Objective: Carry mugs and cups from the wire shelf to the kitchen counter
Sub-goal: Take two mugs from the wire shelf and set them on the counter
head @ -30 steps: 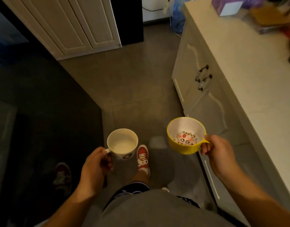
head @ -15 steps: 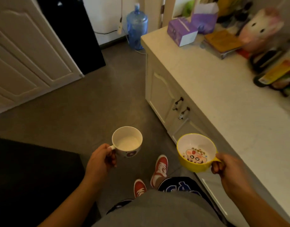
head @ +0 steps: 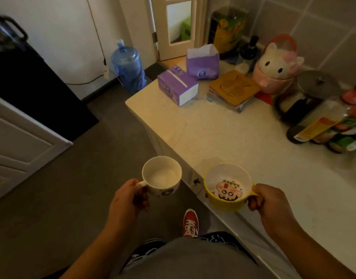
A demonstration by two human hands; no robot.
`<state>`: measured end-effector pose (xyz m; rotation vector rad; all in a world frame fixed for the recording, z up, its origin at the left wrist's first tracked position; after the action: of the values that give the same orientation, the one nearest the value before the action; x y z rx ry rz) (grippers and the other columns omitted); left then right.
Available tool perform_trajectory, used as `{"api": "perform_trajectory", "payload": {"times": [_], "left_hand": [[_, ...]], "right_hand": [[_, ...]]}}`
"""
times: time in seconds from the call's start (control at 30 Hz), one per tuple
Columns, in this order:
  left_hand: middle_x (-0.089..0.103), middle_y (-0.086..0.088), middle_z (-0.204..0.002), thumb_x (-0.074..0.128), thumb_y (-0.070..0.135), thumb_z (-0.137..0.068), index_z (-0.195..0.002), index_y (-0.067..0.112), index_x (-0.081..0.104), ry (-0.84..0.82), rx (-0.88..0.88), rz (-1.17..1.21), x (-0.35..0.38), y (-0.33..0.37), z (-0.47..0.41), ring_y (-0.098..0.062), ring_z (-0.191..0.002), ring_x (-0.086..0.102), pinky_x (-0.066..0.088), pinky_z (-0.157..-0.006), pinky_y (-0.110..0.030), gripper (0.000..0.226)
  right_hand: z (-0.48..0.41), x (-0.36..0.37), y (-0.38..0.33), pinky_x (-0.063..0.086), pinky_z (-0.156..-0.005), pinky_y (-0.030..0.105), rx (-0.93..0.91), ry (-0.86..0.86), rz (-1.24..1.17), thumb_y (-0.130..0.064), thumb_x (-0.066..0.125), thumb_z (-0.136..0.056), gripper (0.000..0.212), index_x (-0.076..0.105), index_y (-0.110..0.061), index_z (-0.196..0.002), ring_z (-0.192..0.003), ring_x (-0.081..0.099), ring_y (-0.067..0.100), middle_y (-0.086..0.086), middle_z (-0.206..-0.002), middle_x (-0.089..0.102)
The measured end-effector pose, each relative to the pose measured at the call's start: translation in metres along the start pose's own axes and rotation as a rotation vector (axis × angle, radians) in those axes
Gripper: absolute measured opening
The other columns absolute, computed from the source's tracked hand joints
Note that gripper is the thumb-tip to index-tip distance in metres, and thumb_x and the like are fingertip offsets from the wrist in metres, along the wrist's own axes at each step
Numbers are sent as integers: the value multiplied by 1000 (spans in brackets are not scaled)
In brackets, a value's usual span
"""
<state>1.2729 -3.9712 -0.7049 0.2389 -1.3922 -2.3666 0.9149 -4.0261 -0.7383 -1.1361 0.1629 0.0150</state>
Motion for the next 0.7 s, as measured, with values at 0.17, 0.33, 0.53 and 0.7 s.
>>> {"api": "perform_trajectory", "payload": {"times": [0.17, 0.33, 0.53, 0.7], "left_hand": [[55, -1, -55, 40, 10, -94, -62, 14, 52, -117, 20, -61, 40, 31, -50, -14, -49, 51, 42, -52, -33, 35], [54, 0, -58, 43, 14, -93, -54, 23, 56, -264, 32, -118, 81, 55, -107, -16, -54, 50, 42, -54, -33, 43], [54, -2, -60, 42, 14, -95, -54, 25, 55, -466, 20, -277, 132, 77, -165, -14, -54, 52, 46, -56, -34, 44], [60, -1, -60, 42, 10, -98, -56, 26, 62, -641, 26, -386, 171, 88, -198, -15, -56, 59, 56, -58, -30, 49]], "right_hand": [[-41, -8, -22, 36, -57, 41, 27, 94, -83, -25, 48, -71, 37, 42, -17, -36, -43, 43, 16, 3, -40, 43], [-66, -20, -40, 38, -58, 39, 1, 196, -144, -28, 50, -72, 36, 41, -18, -39, -45, 44, 14, 2, -42, 42], [-72, -26, -50, 35, -60, 41, 4, 407, -230, -24, 49, -77, 39, 41, -18, -39, -44, 44, 14, 4, -42, 42], [-57, -18, -47, 36, -62, 42, 26, 572, -285, -17, 48, -87, 46, 42, -18, -41, -48, 43, 15, 4, -45, 44]]}}
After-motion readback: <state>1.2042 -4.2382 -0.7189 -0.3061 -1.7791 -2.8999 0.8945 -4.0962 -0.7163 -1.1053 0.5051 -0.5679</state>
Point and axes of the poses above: each hand's wrist, its own z-axis away from the middle knuckle, its own x-axis out of the palm, y = z × x, the point moved 9 cm from there along -z, towards the middle knuckle
